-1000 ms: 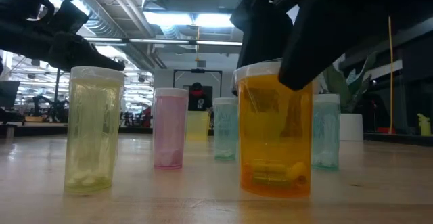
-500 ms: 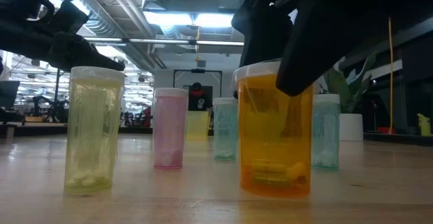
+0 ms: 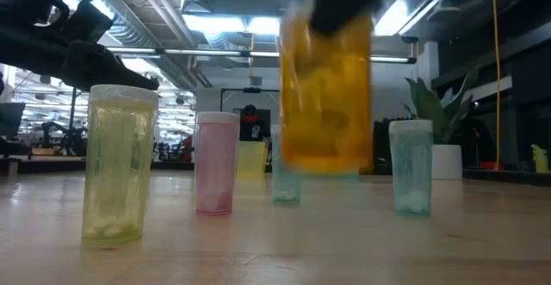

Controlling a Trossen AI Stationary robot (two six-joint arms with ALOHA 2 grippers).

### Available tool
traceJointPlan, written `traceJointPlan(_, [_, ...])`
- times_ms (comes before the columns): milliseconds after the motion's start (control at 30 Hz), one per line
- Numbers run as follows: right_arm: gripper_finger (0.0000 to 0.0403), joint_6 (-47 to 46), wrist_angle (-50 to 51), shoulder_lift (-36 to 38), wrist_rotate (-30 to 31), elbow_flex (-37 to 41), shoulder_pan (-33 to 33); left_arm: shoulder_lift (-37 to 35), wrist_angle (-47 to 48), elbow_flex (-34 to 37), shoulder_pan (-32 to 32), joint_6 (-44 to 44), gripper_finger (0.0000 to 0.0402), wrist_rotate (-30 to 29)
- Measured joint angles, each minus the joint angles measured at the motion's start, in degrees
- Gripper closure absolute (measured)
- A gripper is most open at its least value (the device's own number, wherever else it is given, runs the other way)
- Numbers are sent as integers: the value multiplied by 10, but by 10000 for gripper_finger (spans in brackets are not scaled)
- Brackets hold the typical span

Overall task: Pick and place medicine bottles into bin by pill shape (circle, oval)
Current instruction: Put the orange capsule bottle into the green bin

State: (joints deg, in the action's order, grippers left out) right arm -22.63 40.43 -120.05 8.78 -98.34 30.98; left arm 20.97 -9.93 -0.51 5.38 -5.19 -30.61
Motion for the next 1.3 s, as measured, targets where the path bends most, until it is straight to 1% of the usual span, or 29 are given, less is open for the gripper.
traceJointPlan(67, [193,15,50,0,24,-42,0,0,0,0,0,0,252,0])
traceJointPlan(133, [190,21,116,0,63,-89,0,0,0,0,0,0,252,0])
traceJointPlan(300, [192,12,297,0,198,-208,-3,0,0,0,0,0,252,0])
traceJointPlan(433, [192,-43,433,0,314,-284,-22,0,0,0,0,1,252,0])
traceJointPlan(500, [192,-88,505,0,364,-311,-42,0,0,0,0,2,252,0])
traceJointPlan(533, [192,-98,498,2,382,-316,-55,0,0,0,0,2,252,0])
traceJointPlan(633, [192,-70,483,22,383,-315,-104,0,-1,0,0,5,252,0])
traceJointPlan(700, [192,-89,501,30,404,-314,-144,0,1,0,0,5,252,1])
traceJointPlan(767, [192,-86,492,41,399,-301,-190,0,-1,0,0,5,252,2])
traceJointPlan(833, [192,-84,487,48,377,-291,-240,0,0,0,0,5,252,1])
traceJointPlan(1000, [192,-89,490,49,284,-235,-349,0,0,0,0,5,252,2])
traceJointPlan(1100, [192,-67,440,50,252,-184,-397,0,2,0,0,5,252,2])
traceJointPlan(1200, [192,-22,376,49,204,-140,-435,0,2,0,0,6,252,2])
traceJointPlan(1267, [192,-2,340,49,179,-120,-455,0,2,0,0,6,252,2])
traceJointPlan(1300, [192,7,338,49,173,-114,-465,0,2,0,0,7,252,2])
